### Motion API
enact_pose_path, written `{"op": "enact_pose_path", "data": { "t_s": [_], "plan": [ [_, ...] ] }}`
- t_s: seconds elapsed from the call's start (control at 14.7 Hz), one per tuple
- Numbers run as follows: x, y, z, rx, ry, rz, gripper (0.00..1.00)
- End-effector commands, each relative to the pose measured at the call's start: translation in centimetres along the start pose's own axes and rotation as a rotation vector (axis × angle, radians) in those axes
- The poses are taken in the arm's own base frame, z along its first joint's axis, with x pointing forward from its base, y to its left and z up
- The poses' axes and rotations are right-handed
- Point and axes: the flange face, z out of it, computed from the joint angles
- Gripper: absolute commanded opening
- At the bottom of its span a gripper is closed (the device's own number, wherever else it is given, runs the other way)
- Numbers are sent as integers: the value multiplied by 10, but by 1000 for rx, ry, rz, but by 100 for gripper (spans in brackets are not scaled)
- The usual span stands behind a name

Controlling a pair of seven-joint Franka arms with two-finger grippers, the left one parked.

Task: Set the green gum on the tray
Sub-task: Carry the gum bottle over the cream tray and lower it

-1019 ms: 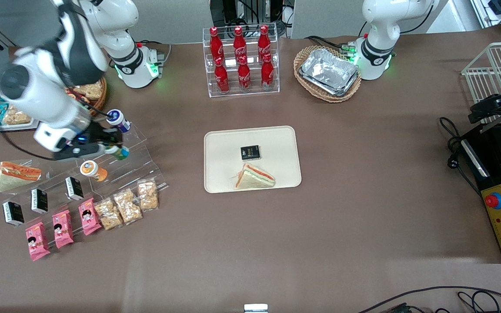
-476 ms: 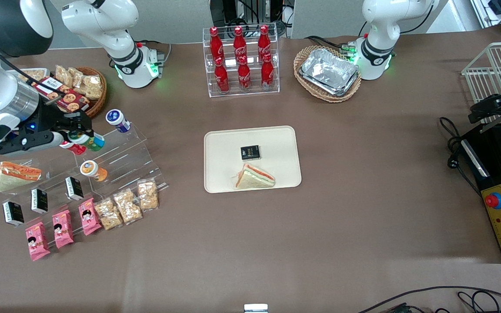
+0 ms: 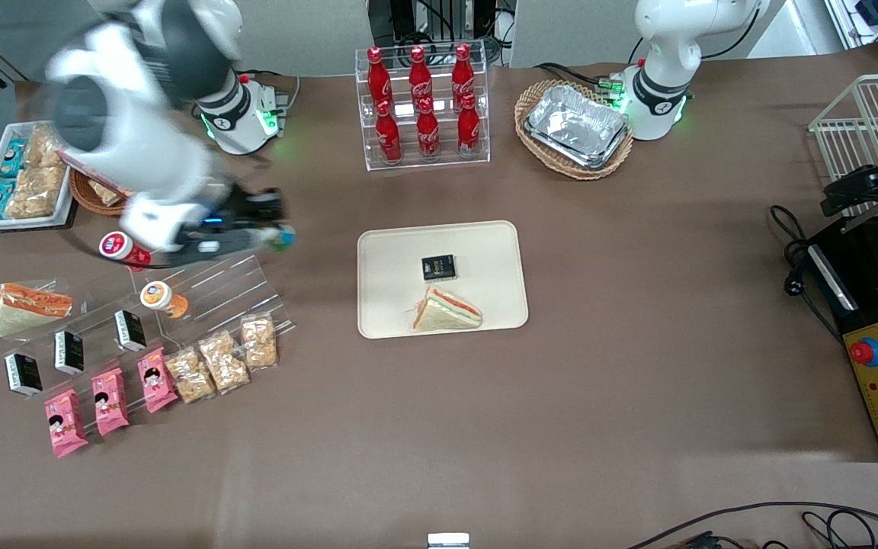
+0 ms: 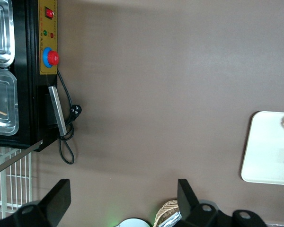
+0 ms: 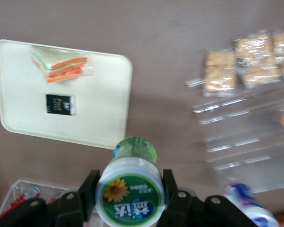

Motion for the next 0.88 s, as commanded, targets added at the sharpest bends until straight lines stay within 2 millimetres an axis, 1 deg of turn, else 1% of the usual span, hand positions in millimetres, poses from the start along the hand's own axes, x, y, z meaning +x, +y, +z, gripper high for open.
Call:
{"op": "enact_pose_path", "data": {
  "t_s": [0.0,0.2,0.27,0.34,0.41,0.48,0.61,0.75,0.82],
  "plan": [
    [-9,-54,88,11,24,51,8],
    [-32,-93,164,27,71,95,8],
    [-38,-102,187,38,92,99,8],
    [-43,-107,206,41,100,102,8],
    [-44,-108,221,43,103,96,8],
    [-48,-114,235,41,104,76,8],
    [-44,-116,261,40,113,61,8],
    [-44,-123,284,34,116,48,8],
    [-43,-123,294,25,118,48,8]
  ]
}}
